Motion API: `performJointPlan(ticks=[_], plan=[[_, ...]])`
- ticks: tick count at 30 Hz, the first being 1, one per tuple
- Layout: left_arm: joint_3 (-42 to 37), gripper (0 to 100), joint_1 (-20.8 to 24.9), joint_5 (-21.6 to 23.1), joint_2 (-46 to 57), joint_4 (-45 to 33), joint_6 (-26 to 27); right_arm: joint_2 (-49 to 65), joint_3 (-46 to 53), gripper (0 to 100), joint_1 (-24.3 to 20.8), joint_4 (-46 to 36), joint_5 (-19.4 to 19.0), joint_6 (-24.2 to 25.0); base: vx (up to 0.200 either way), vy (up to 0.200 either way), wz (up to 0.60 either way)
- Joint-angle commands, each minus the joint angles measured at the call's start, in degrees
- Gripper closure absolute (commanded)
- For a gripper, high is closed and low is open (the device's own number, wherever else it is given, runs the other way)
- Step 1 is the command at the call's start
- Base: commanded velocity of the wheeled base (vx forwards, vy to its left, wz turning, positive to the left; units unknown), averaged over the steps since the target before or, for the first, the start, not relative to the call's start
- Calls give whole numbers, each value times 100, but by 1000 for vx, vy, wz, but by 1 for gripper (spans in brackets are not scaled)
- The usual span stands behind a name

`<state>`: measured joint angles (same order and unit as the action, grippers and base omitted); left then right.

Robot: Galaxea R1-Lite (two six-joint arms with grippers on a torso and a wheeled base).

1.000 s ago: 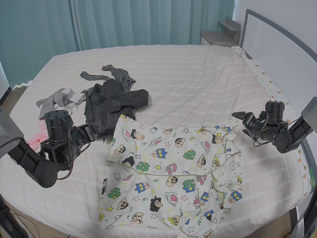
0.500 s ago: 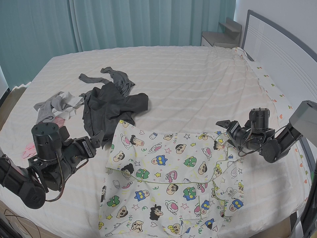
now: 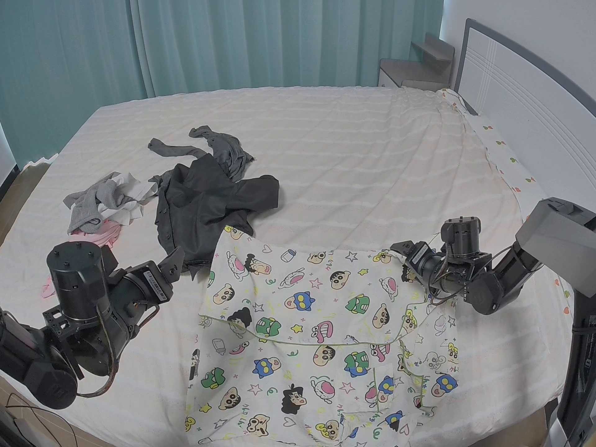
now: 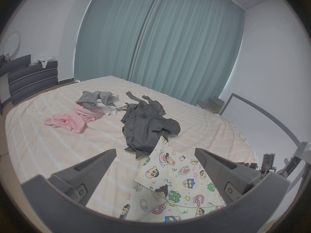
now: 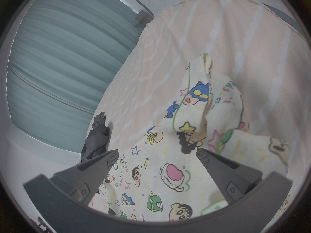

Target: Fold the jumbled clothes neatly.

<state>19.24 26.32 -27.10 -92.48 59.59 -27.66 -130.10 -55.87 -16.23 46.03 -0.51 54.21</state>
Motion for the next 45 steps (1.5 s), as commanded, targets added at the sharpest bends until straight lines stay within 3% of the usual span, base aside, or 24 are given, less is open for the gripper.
performJointPlan(ticks=[1,4,11,17,22,23,29,38,43,45], plan=[[-166,0,198,-59,353,0,-161,-350,-495,0,-170,-428,236,2,0,0,0],[-315,0,207,-59,520,0,-222,-543,-899,0,-197,-815,473,116,0,0,0],[-377,0,207,-59,555,0,-284,-1035,-1515,0,-65,-859,1044,177,0,0,0],[-421,0,198,-50,547,0,-284,-1264,-1796,0,-39,-885,1211,160,0,0,0],[-421,0,198,-50,538,0,-293,-1422,-2288,0,-3,-701,1519,-121,0,0,0],[-421,0,198,-50,538,0,-293,-1439,-2481,0,-3,-349,1580,-323,0,0,0],[-421,0,198,-50,529,0,-293,-1413,-2789,0,76,284,1598,-1220,0,0,0],[-421,0,172,-41,511,0,-416,-1615,-3519,0,146,345,1537,-1317,0,0,0],[-421,0,163,-41,520,0,-416,-1123,-2771,0,251,292,1484,-1325,0,0,0],[-412,0,172,-41,555,0,-416,-666,-1875,0,357,354,1159,-1448,0,0,0]])
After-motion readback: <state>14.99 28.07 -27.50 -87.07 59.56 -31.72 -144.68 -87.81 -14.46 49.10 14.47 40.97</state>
